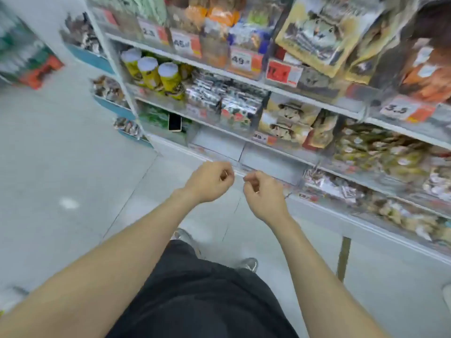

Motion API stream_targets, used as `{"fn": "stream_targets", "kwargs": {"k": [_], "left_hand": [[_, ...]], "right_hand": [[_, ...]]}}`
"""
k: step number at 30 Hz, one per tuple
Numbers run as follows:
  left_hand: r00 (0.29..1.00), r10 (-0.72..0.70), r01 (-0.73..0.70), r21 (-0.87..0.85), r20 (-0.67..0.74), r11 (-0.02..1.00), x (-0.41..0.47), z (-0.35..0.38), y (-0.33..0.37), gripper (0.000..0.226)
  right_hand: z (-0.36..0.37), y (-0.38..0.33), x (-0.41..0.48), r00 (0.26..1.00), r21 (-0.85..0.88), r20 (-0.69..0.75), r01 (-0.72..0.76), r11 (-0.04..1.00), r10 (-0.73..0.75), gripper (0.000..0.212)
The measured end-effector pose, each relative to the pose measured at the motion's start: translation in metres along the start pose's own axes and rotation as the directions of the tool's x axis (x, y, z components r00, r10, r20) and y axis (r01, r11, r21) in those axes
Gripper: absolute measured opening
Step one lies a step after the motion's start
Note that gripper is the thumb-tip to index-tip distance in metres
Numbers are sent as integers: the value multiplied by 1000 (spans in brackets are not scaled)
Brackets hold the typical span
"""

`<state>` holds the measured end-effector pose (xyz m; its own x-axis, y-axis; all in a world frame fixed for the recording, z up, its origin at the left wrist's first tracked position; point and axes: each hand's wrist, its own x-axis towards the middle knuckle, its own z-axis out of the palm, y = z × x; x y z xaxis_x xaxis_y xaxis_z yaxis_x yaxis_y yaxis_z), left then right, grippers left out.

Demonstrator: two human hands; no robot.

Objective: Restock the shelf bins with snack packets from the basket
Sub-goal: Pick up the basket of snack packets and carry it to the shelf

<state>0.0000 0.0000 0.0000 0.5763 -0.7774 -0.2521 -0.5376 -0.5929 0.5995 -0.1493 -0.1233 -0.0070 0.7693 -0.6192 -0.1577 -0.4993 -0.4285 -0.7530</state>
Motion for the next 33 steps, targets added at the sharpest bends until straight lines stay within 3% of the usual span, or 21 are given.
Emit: {"fn": "stream_targets", "kwargs": {"k": [6, 12, 16, 22, 33], "left_hand": [[957, -289, 291, -78, 38, 953, -50, -27, -113, 22], [913, -407, 394, -206, -25, 896, -72, -99, -212, 19], [858, -481, 424, -281, -181, 861, -101, -175, -288, 21], [693, -645, 512, -411, -323, 755, -166, -266, -399, 19], [394, -859, 657, -554, -326, 511, -248, -389, -634, 17]], "right_hand": [[79, -54, 19, 939, -171, 343, 43, 984, 19, 27], [168, -146, 69, 841, -252, 537, 236, 939, -67, 30], [260, -235, 102, 747, -245, 642, 417, 875, -176, 32], [393, -362, 122, 562, -193, 786, 620, 760, -258, 34], [654, -554, 162, 237, -17, 913, 835, 549, -332, 45]]}}
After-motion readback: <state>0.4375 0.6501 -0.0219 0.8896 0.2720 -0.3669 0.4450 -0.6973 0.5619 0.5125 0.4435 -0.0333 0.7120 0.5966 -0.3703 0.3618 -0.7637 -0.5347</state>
